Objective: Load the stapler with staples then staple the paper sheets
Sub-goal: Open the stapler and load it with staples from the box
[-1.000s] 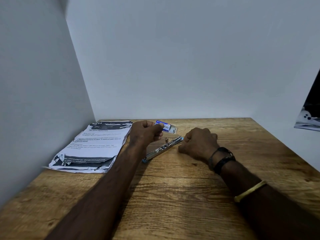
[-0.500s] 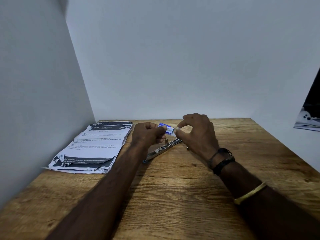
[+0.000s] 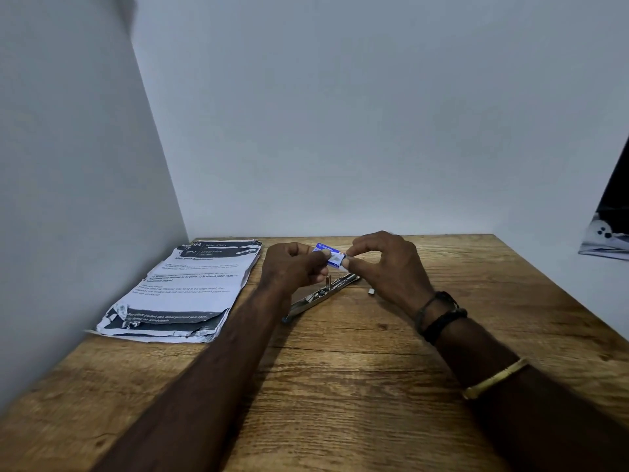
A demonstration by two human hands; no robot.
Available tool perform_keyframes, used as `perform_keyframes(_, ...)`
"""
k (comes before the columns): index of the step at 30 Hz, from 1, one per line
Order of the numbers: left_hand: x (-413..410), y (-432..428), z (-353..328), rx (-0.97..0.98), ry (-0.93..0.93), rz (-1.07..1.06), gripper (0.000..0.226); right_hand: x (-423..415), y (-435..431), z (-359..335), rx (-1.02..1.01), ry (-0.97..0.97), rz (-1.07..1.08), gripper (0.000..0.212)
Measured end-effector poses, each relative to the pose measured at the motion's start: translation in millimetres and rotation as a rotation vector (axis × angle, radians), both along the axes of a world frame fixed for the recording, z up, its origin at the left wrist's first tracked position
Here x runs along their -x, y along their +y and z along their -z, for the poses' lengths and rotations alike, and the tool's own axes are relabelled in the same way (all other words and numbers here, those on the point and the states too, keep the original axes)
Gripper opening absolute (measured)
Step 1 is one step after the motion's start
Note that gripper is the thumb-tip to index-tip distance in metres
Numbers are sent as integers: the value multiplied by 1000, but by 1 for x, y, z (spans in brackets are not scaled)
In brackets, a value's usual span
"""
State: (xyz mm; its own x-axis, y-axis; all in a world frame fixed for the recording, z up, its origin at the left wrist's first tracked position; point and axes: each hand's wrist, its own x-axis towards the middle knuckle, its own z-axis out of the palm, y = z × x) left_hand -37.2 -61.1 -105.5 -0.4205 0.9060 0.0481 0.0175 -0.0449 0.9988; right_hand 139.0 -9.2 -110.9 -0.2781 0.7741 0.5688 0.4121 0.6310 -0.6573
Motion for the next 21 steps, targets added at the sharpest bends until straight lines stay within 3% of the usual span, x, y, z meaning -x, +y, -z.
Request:
perform_keyframes(6,0,0,-1,-13,-57,27,17,-1,7,3,201,121,-86,17)
perform_keyframes(13,0,0,-1,-18,-82,18,28,-1,13,4,372,329,-165,5)
perform_keyframes(17,-1,0,-3,-14,-106,7,27,-3,13,1,526,413,-211,21)
perform_keyframes(21,-2,0,-2,-18,-114,21,27,-3,9,1,516,428,-267,23)
